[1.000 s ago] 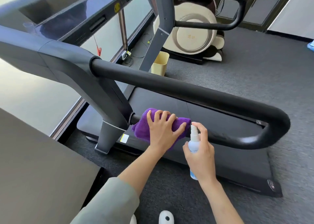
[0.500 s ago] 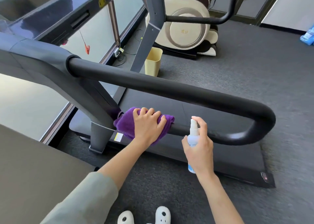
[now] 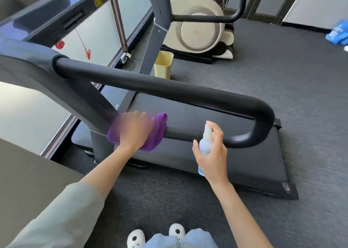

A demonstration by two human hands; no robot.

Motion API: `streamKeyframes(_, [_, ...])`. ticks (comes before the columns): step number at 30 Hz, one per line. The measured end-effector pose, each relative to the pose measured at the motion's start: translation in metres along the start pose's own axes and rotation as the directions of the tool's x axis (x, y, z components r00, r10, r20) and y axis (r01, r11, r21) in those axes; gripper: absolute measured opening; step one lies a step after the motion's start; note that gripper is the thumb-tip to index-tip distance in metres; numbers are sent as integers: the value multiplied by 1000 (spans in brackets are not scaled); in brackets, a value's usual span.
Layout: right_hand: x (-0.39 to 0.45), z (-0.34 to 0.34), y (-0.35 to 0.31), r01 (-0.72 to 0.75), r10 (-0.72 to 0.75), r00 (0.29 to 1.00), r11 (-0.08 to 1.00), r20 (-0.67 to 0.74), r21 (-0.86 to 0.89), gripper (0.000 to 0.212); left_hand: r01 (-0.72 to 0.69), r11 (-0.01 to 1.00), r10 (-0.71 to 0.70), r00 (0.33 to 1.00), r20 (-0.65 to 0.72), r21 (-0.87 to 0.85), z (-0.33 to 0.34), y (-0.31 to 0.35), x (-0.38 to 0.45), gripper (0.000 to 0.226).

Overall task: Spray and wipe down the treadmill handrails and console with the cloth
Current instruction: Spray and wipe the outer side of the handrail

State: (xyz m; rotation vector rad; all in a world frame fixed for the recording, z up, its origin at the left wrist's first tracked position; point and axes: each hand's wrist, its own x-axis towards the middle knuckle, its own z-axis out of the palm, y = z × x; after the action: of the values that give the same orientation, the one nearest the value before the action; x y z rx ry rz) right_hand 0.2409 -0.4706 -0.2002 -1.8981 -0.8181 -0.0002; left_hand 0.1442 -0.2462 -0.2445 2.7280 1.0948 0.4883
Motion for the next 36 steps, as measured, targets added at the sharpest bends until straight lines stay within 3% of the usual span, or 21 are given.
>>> streamKeyframes(3, [-11,-6,8,14,-14,1000,1000,-19,2,68,54,998,-54,998,-11,30,6,36,-4,47])
streamKeyframes(11, [-16,-34,27,15,-16,999,999,-38,-40,68,-91,995,94,993,68,-35,16,146,-17,45])
streamKeyframes(15, [-18,-41,31,-25,25,1000,999,-10,-34,67,-208,977,210,976,51,-37,11,121,-9,49])
streamKeyframes(20, [-23,-47,35,-17,16,1000,1000,-9,-19,66,-115,993,115,992,49,-2,9,69,7,58])
streamKeyframes(26, [-38,-57,42,-24,24,998,1000,-63,3,66,-68,997,66,996,65,26,15,127,1,49])
streamKeyframes(30, [-43,-69,46,-27,27,994,1000,-105,4,67,-129,991,130,988,77,-28,21,192,-12,46])
streamKeyframes(33, [-42,-79,47,-2,1,993,1000,-118,-11,69,-259,964,260,965,13,-57,23,220,-26,53])
streamKeyframes(36, [-38,-84,47,17,-19,990,1000,-137,-21,63,-497,866,499,856,134,-55,19,177,-18,67])
